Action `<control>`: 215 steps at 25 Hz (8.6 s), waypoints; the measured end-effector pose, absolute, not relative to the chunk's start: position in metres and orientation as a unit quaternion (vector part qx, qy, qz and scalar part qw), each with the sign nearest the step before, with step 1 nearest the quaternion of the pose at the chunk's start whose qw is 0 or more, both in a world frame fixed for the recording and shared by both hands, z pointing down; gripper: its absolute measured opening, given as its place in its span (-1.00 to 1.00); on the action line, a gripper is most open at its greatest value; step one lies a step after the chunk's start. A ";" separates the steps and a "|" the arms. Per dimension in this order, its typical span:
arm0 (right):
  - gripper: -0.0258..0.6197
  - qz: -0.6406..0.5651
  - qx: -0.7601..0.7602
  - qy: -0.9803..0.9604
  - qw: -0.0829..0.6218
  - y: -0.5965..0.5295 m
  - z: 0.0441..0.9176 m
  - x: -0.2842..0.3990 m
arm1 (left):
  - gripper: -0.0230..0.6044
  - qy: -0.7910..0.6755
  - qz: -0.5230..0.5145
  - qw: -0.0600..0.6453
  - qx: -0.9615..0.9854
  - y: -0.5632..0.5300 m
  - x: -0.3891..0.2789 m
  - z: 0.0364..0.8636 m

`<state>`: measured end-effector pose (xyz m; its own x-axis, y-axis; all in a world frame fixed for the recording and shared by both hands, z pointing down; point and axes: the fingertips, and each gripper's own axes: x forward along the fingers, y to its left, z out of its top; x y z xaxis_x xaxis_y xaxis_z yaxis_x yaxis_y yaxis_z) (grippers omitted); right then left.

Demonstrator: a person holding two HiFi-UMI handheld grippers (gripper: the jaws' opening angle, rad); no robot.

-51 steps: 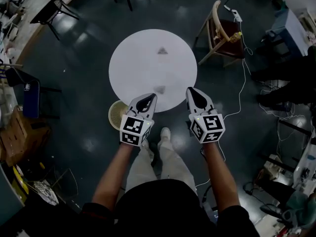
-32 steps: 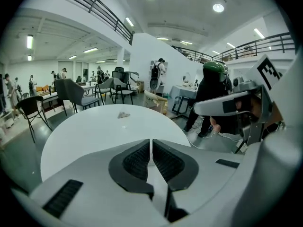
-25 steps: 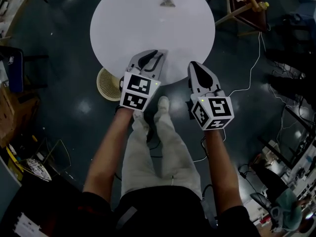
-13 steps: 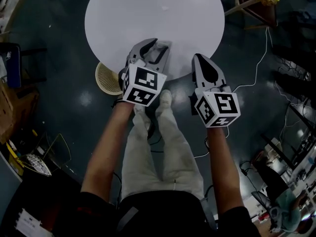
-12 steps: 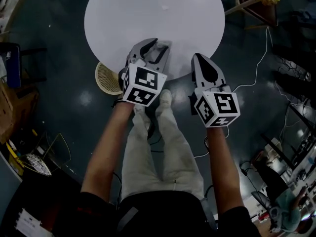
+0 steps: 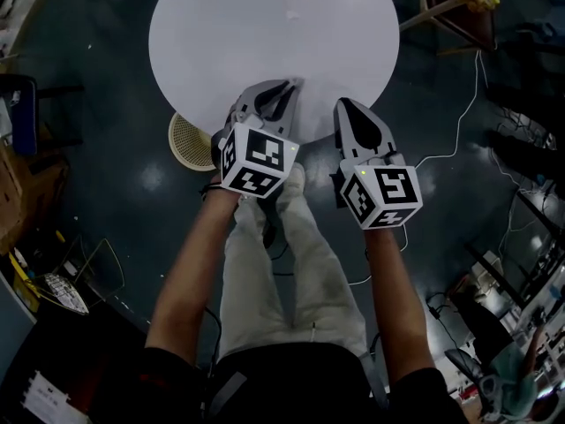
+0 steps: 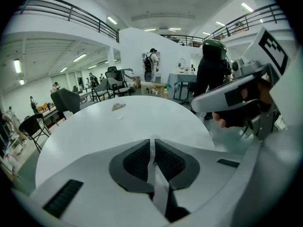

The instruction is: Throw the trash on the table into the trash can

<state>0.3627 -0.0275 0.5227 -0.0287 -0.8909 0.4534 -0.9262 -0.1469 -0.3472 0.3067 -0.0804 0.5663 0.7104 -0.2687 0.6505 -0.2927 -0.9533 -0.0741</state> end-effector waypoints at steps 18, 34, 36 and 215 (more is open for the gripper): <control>-0.86 0.307 0.651 -0.693 0.034 -0.062 0.532 0.264 | -0.86 -0.180 0.320 0.064 0.928 -0.079 0.206 0.546; -0.86 0.314 0.599 -0.733 0.070 -0.104 0.548 0.105 | -0.86 -0.258 0.308 0.112 0.909 -0.118 0.040 0.564; -0.86 0.315 0.593 -0.738 0.073 -0.111 0.551 0.085 | -0.86 -0.267 0.307 0.121 0.905 -0.124 0.019 0.570; -0.59 0.257 0.670 -0.646 0.259 -0.280 0.561 0.423 | -0.88 -0.273 0.241 0.150 0.919 -0.245 0.286 0.526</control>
